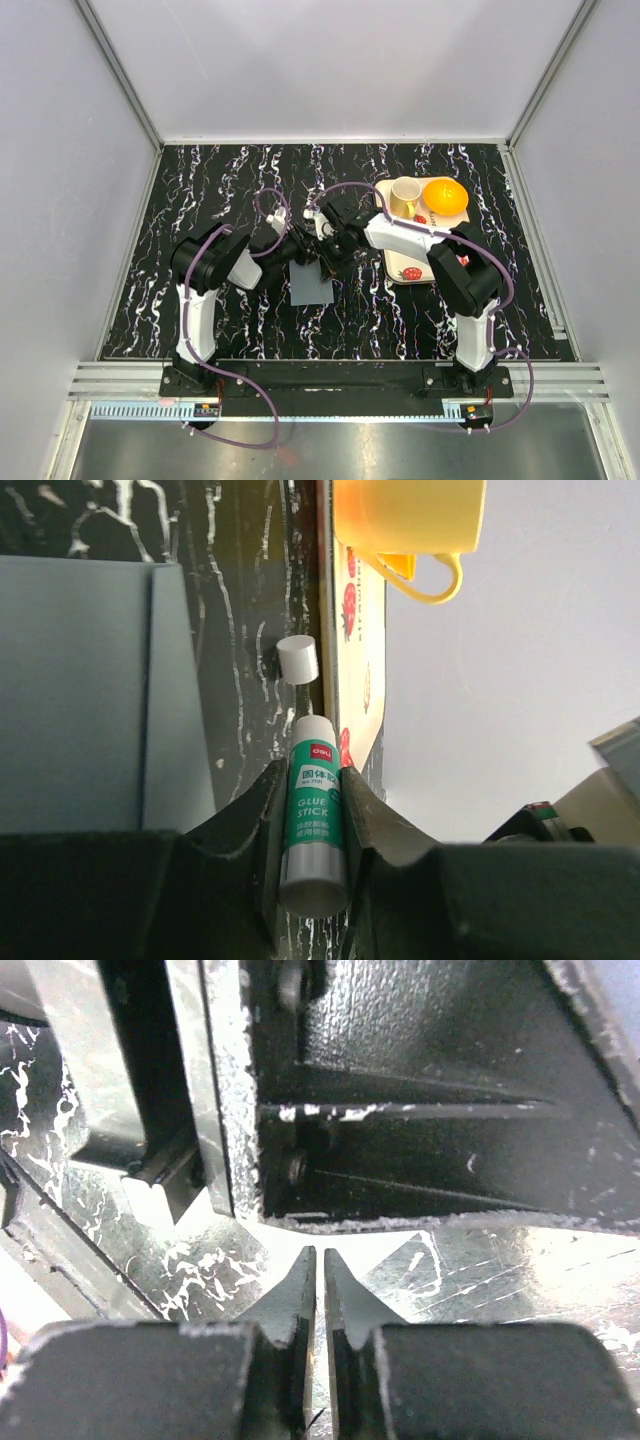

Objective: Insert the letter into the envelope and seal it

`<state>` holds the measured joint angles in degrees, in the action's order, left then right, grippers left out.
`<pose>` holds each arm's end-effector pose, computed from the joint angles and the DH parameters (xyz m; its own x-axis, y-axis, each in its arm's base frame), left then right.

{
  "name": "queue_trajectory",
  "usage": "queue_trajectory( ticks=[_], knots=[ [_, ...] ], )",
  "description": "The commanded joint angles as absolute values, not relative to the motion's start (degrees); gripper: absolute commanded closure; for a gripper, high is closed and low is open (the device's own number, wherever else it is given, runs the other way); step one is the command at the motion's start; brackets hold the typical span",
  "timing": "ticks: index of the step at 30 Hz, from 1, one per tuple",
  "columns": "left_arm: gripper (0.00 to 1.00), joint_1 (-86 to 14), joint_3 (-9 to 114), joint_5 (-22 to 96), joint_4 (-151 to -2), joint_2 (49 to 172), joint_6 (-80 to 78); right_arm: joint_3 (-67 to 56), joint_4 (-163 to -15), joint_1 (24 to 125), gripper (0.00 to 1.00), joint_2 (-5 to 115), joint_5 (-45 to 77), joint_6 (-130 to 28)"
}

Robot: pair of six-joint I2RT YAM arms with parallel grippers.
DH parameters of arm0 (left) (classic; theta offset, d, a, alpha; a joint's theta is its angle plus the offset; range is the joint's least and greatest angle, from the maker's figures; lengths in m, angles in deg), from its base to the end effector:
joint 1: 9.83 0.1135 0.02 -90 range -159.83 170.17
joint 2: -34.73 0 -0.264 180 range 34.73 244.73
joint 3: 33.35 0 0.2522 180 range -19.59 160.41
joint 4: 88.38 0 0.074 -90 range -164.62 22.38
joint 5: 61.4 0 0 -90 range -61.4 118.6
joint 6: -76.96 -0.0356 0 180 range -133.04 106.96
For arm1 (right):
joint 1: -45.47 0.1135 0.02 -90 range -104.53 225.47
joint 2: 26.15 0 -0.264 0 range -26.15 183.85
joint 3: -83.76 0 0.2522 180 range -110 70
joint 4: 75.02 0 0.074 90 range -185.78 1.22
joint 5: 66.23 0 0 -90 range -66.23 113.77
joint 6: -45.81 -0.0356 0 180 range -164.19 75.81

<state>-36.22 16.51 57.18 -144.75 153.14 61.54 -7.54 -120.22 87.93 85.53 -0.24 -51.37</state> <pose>0.2976 -0.1667 0.0888 -0.8303 -0.5330 -0.1626 0.0330 0.2443 -0.9691 0.2838 0.2794 0.1740 -0.7591 -0.5398 -0.3639 -0.6510 0.6328 0.4193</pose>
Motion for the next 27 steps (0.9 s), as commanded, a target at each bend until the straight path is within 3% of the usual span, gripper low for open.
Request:
queue_trajectory(
  ticks=[1,18,27],
  knots=[
    [1.0,-36.2,16.62,54.62,-145.73,155.22,60.26,-8.22,-119.81,88.53,0.89,87.49,4.08,-49.2],
    [1.0,-35.06,18.2,52.15,-143.18,157.78,59.11,-5.68,-123.58,88.97,0.92,90.75,5.4,-42.43],
    [1.0,-35.06,19.79,50.39,-134.66,154.96,55.6,-4.53,-125.43,89.33,0.94,89.61,5.75,-41.11]
  ],
)
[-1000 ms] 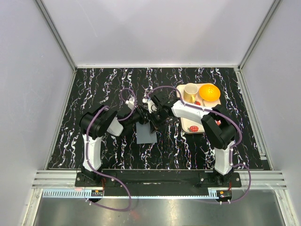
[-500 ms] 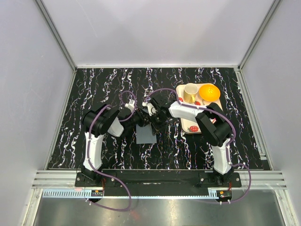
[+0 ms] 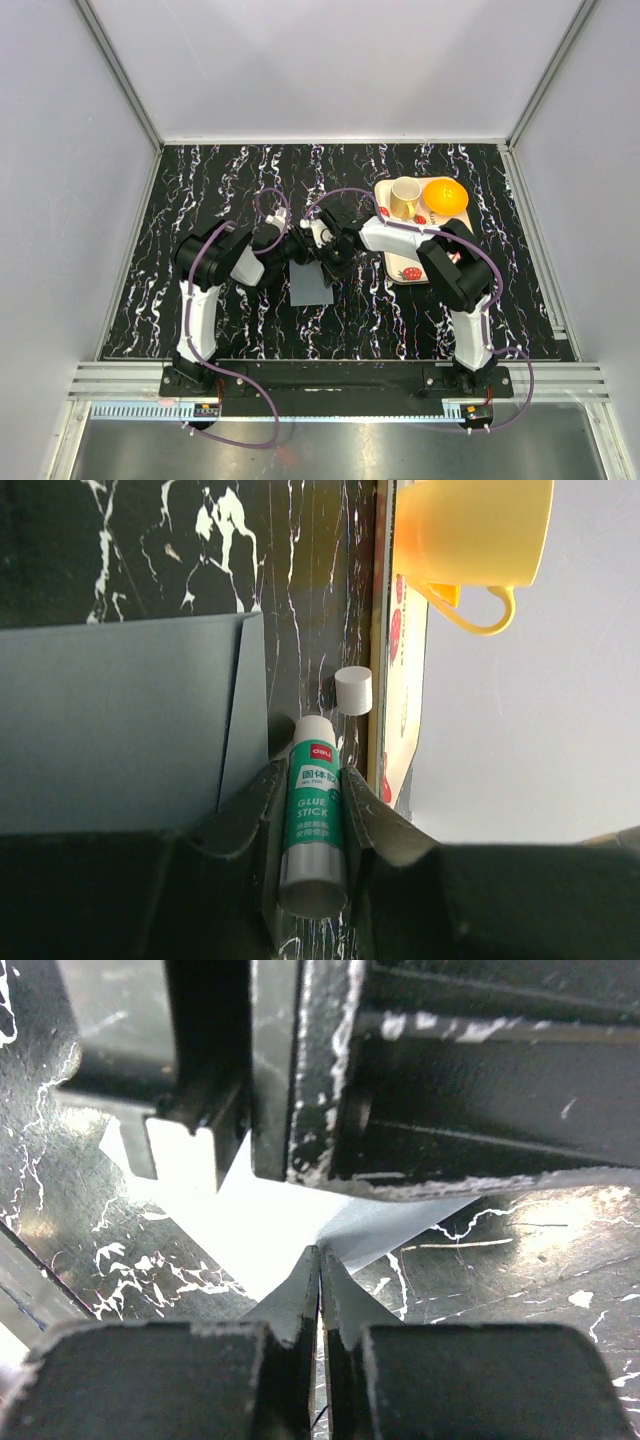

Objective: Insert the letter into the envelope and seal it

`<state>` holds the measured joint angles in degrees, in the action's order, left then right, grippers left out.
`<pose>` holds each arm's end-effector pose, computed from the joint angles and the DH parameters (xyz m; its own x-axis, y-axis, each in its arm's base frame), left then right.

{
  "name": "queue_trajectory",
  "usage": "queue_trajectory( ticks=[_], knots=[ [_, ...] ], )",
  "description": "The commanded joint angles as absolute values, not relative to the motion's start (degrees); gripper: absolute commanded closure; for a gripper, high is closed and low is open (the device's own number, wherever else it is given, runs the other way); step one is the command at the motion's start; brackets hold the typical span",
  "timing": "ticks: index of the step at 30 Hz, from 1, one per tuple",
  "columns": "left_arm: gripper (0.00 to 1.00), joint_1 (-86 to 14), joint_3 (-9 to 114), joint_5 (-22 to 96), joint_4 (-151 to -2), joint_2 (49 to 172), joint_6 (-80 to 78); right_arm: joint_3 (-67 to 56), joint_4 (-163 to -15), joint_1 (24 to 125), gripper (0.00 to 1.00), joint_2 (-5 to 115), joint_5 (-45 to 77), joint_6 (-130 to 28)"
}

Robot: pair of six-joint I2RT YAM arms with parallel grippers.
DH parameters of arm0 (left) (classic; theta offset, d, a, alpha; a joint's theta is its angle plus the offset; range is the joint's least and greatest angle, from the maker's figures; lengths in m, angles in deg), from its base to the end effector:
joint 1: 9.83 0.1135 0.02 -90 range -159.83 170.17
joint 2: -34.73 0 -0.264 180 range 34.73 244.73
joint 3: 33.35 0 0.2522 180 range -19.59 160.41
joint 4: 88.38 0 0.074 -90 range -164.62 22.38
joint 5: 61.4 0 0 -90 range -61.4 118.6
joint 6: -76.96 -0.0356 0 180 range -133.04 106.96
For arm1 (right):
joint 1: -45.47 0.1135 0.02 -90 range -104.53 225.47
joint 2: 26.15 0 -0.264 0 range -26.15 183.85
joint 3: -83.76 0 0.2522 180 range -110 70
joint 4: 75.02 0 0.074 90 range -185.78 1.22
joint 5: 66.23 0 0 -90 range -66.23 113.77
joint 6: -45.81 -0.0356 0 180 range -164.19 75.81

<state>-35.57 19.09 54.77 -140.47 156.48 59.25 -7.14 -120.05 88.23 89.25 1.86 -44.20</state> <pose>0.3078 -0.1658 0.0707 -0.8139 -0.5567 -0.1662 -0.0200 0.3127 -0.9496 0.2848 0.2814 0.1471 -0.6880 -0.6360 -0.3497 -0.7256 0.5927 0.3496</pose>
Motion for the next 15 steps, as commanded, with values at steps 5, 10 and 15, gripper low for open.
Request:
queue_trajectory(
  ticks=[5,10,15],
  knots=[
    [1.0,-35.41,18.91,50.22,-131.67,152.95,55.86,-5.58,-127.62,89.24,0.94,88.9,7.51,-39.88],
    [1.0,-36.2,15.75,50.22,-130.96,149.25,54.9,-5.5,-128.94,88.98,0.94,87.41,8.39,-39.97],
    [1.0,-36.02,14.6,49.87,-129.82,147.58,53.31,-3.57,-129.3,88.01,0.94,84.87,6.81,-40.32]
  ],
)
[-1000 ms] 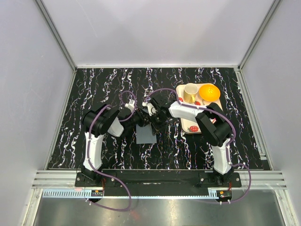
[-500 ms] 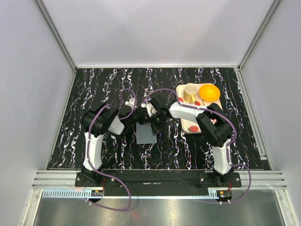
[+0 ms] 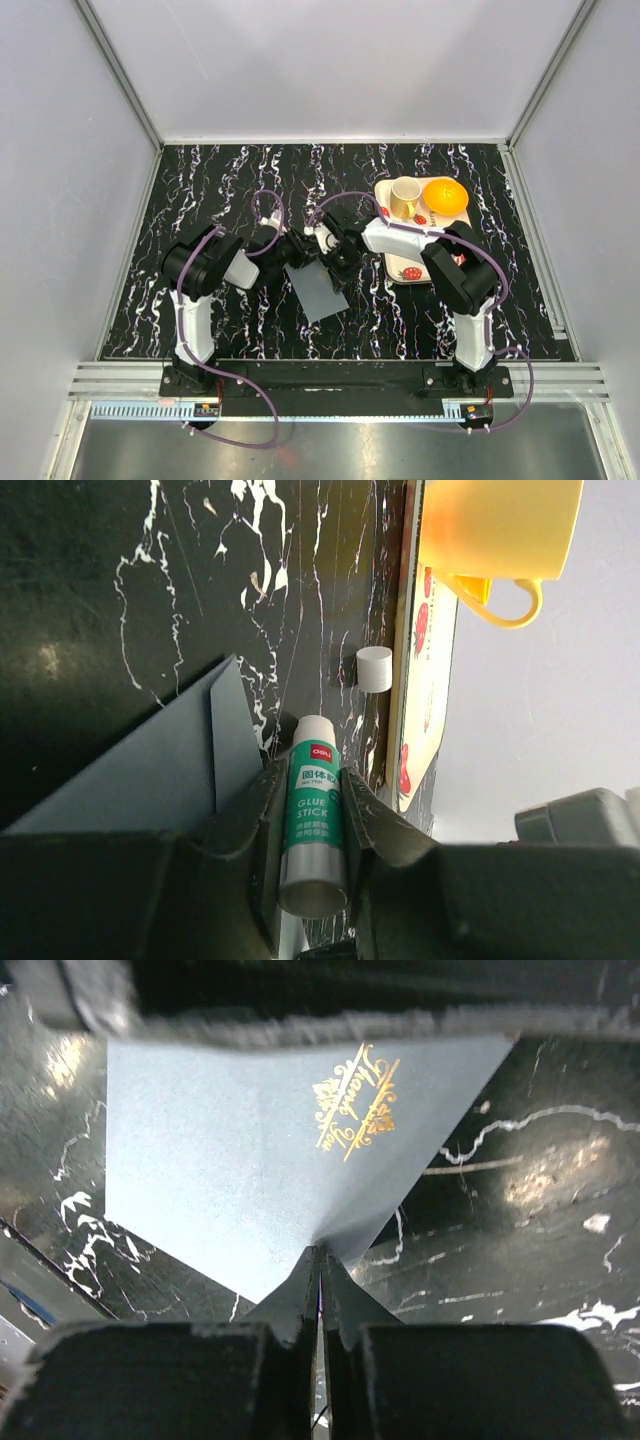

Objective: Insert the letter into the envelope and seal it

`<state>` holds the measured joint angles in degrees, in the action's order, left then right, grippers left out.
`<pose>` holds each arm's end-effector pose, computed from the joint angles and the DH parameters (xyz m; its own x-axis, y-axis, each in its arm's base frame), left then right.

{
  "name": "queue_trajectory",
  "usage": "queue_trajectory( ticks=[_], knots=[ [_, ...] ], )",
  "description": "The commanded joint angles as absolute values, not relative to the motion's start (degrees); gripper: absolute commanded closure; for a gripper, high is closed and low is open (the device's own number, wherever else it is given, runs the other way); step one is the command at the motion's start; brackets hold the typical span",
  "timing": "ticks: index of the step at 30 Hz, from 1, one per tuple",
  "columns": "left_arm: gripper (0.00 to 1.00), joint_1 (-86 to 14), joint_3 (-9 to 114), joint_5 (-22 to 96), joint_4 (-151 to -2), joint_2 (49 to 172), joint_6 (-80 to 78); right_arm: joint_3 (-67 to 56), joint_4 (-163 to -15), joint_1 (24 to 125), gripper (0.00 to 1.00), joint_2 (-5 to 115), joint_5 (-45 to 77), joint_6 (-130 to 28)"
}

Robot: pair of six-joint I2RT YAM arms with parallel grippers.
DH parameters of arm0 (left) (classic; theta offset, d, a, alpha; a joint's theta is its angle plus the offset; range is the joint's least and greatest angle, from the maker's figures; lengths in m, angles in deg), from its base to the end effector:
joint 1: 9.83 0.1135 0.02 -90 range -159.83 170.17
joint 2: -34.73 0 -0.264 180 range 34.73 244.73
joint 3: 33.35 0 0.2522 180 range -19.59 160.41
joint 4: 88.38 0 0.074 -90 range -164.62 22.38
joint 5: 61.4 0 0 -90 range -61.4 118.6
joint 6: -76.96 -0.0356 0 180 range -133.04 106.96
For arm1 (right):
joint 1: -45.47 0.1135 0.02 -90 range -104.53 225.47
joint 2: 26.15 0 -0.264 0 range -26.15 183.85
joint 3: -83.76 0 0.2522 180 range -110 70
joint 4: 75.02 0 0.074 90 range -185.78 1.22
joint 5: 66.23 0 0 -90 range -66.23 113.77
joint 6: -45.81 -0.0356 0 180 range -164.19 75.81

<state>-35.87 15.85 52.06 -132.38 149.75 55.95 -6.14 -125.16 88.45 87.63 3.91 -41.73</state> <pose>0.2938 -0.1593 0.0830 -0.8057 -0.5595 -0.1947 -0.0483 0.3897 -0.9197 0.2746 0.2724 0.1497 -0.6722 -0.6816 -0.2891 -0.7392 0.5956 0.3145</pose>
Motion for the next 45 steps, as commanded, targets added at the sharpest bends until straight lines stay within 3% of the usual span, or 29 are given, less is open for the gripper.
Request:
queue_trajectory(
  ticks=[1,9,19,35,45],
  knots=[
    [1.0,-36.02,14.69,49.78,-129.91,147.58,53.14,-3.48,-129.04,88.01,0.94,83.82,6.02,-40.49],
    [1.0,-36.02,15.57,49.52,-133.15,149.6,53.22,-4.7,-124.55,88.36,0.91,82.31,0.48,-45.5],
    [1.0,-37.07,15.66,55.58,-150.28,150.66,60.78,-4.09,-122.53,88.36,0.92,88.46,3.64,-45.59],
    [1.0,-41.47,16.62,50.93,-153.72,159.44,63.68,-3.04,-122.09,88.45,0.96,87.06,4.25,-44.98],
    [1.0,-35.94,18.99,50.83,-153.03,160.85,61.49,-1.02,-122.35,88.45,0.96,86.71,3.9,-44.45]
  ],
)
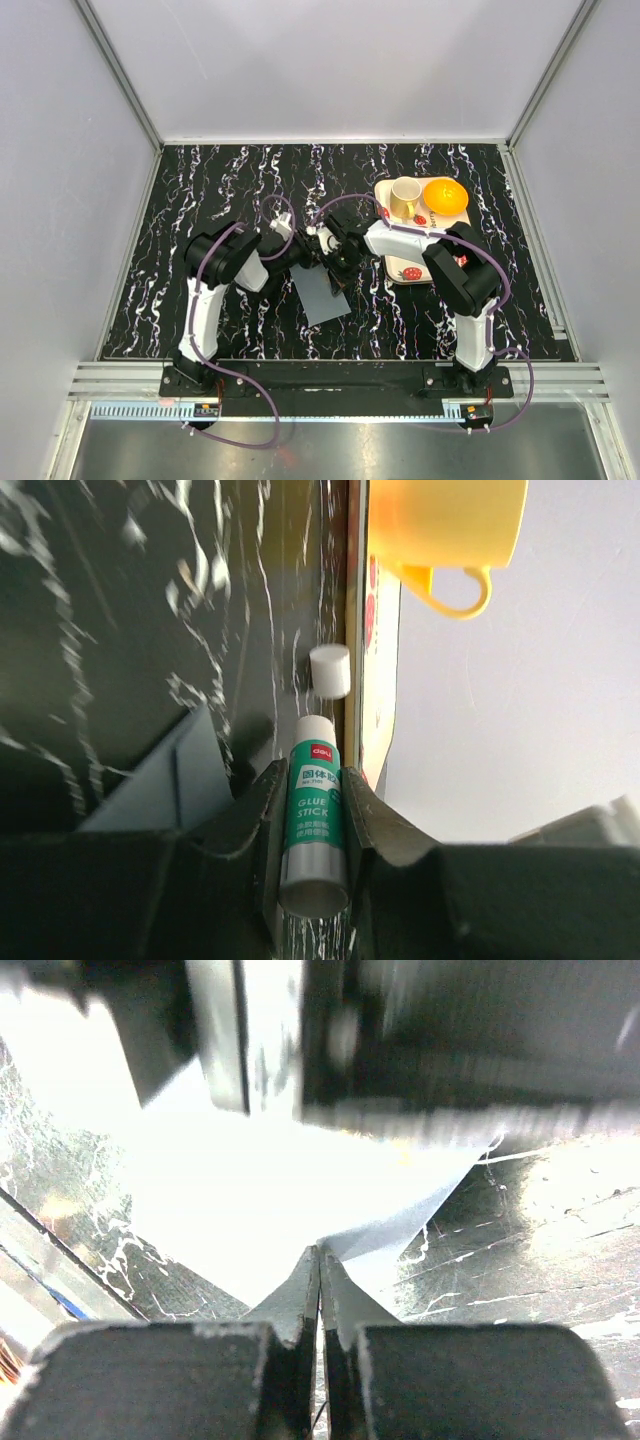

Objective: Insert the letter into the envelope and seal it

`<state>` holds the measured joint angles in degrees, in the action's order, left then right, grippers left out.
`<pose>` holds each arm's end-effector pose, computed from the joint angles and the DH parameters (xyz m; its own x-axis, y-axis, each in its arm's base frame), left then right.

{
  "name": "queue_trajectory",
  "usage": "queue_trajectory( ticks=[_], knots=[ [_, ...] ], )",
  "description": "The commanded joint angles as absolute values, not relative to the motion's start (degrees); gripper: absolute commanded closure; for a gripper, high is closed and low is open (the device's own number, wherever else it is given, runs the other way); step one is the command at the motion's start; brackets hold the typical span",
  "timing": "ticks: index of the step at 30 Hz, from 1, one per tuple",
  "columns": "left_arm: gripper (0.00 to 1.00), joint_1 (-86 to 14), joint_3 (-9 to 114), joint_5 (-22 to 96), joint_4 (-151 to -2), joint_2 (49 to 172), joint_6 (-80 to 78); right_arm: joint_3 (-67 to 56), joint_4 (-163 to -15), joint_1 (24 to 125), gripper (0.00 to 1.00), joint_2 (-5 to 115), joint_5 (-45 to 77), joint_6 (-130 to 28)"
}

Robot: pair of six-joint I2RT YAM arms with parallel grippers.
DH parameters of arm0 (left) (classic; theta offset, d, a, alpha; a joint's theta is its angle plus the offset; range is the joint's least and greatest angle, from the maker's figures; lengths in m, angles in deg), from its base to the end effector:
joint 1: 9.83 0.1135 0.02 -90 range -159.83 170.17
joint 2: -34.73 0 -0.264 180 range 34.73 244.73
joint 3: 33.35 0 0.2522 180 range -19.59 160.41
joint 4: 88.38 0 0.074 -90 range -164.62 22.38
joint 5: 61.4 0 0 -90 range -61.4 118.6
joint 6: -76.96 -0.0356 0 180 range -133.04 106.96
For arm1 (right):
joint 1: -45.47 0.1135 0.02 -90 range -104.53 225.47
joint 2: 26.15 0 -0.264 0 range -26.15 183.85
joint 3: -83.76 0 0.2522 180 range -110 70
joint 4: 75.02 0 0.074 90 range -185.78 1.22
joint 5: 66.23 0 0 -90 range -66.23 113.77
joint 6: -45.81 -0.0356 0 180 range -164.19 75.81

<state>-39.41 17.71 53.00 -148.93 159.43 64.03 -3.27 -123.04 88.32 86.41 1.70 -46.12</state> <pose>0.2928 -0.1831 0.0645 -0.8233 -0.5533 -0.1268 -0.0131 0.2417 -0.9703 0.2689 0.2677 0.1460 -0.7266 -0.6314 -0.2709 -0.6842 0.6287 0.3697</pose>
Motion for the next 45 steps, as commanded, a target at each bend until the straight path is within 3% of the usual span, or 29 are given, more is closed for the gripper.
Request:
queue_trajectory(
  ticks=[1,9,16,21,22,25,34,37,42,45],
  knots=[
    [1.0,-35.5,19.0,50.83,-152.33,160.68,61.23,-0.93,-122.44,88.45,0.96,86.79,3.9,-44.54],
    [1.0,-34.09,20.66,53.2,-151.52,158.75,59.11,-1.97,-123.23,88.45,0.95,86.71,2.94,-42.52],
    [1.0,-30.5,24.71,59.35,-146.89,147.0,59.83,-7.95,-123.32,88.53,0.82,84.69,-0.22,-39.62],
    [1.0,-21.44,22.69,68.39,-127.3,133.19,47.9,-13.4,-123.06,88.36,0.62,80.74,-1.46,-37.69],
    [1.0,-20.3,22.51,69.19,-120.48,130.9,45.78,-14.71,-123.14,88.27,0.51,78.99,-1.46,-37.07],
    [1.0,-16.87,23.65,71.92,-101.62,120.8,33.05,-17.7,-124.72,86.61,0.39,75.64,-1.11,-36.8],
    [1.0,-6.32,28.39,74.83,-62.11,94.86,-2.56,-19.39,-129.21,77.03,0.18,68.61,0.11,-37.59],
    [1.0,-5.35,30.86,80.87,-56.71,88.89,-7.76,-19.29,-130.43,74.57,0.18,68.6,2.86,-36.9],
    [1.0,-5.78,26.57,102.44,-65.81,83.34,-2.87,-20.44,-130.97,73.51,0.18,66.5,-16.54,-36.37],
    [1.0,-7.81,25.76,104.35,-67.86,79.65,-11.31,-19.56,-130.7,73.51,0.16,63.34,-28.06,-34.26]
  ],
)
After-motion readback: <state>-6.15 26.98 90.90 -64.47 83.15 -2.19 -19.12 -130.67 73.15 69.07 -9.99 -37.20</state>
